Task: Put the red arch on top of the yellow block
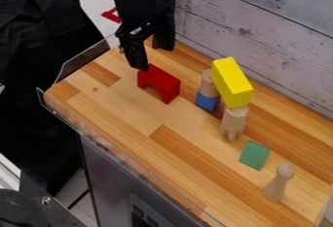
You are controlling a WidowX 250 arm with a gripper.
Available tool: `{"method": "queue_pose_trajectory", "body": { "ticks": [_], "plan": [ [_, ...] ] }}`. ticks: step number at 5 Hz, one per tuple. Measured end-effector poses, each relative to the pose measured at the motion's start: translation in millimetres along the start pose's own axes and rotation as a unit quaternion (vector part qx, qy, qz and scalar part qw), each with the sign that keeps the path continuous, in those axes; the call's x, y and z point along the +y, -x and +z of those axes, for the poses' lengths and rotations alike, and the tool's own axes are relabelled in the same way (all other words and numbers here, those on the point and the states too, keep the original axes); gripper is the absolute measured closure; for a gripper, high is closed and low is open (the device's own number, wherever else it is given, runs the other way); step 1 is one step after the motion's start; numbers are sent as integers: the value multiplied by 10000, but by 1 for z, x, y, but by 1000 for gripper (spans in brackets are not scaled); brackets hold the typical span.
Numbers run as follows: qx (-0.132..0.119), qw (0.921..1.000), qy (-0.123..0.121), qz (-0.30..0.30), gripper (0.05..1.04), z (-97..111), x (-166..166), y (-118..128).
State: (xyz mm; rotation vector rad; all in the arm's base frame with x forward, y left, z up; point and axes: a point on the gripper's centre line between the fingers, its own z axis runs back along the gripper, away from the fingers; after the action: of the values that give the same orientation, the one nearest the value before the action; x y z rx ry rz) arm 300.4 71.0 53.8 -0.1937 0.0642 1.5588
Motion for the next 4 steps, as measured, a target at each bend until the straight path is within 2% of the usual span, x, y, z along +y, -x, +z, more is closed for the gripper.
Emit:
{"method": "queue_pose_trajectory", "body": {
  "ticks": [1, 3, 4],
  "plan": [
    [160, 9998, -90, -39, 86, -14, 0, 1],
    [138, 9998, -168, -40, 86, -24, -1, -5],
    [63, 9990, -434, -12, 86, -32, -2, -7]
  ]
}}
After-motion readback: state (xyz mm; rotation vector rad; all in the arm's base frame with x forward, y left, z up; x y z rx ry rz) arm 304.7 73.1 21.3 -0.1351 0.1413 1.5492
